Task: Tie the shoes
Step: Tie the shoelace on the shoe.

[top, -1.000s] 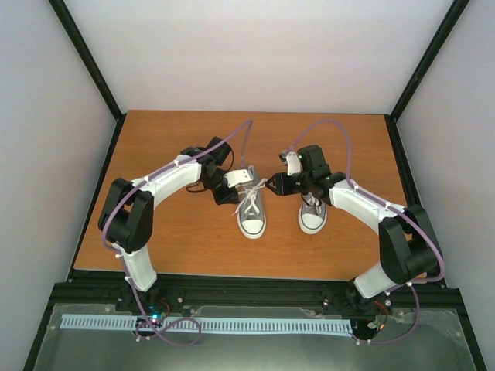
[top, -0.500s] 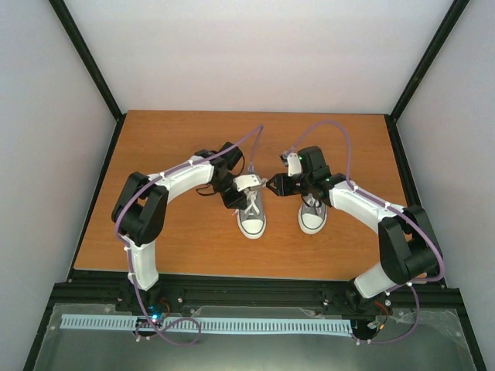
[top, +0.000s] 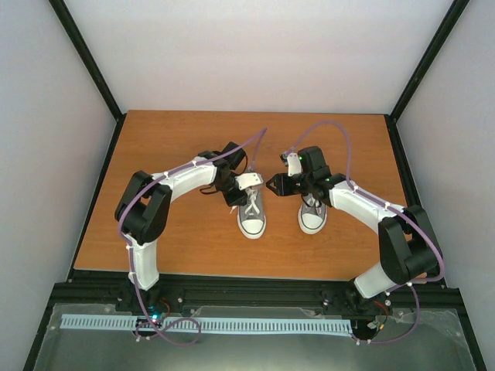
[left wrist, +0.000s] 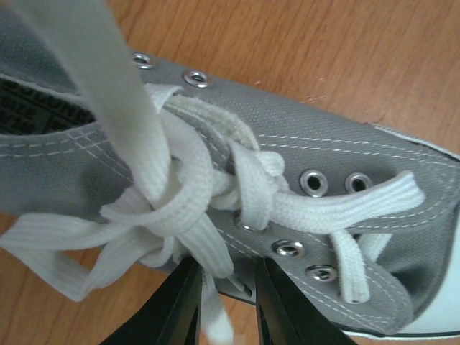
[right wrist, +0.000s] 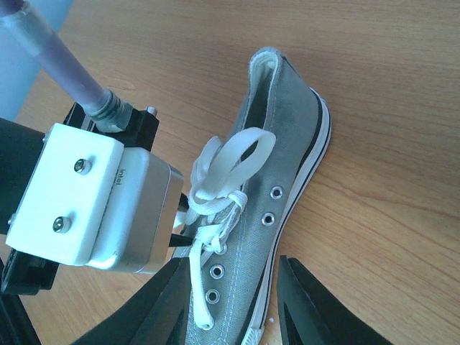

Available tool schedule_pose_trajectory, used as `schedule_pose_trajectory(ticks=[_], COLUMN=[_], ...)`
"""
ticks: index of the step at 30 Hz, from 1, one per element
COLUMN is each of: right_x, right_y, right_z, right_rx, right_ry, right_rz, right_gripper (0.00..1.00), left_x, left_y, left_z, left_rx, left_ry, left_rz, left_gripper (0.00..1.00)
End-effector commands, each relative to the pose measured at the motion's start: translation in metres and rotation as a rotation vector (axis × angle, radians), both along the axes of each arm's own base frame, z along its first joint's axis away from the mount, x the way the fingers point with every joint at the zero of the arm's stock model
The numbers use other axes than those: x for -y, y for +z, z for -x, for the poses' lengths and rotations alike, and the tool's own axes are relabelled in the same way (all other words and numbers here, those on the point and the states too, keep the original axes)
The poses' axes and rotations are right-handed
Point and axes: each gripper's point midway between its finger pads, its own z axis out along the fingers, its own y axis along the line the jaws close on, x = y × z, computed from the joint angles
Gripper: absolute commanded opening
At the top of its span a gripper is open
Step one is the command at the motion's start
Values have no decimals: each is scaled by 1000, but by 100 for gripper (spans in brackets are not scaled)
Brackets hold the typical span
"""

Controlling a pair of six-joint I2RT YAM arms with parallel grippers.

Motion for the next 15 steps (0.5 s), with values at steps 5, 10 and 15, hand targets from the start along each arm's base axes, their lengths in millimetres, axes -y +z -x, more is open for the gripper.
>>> schedule_pose_trajectory(ticks=[5, 10, 15], right_x=[-2, -2, -1], right_y=[10, 12, 11], right_z=[2, 3, 4], right_rx=[32, 34, 34], right_ry=[21, 25, 27], right_rz=[-14, -14, -7], right_gripper=[35, 34, 34], left_x=[7, 18, 11], left_y=[4, 9, 23], left_z=[-9, -2, 10], left_rx=[55, 37, 42], left_ry=[-10, -38, -60], left_rz=[8, 50, 56], left_gripper=[29, 10, 1])
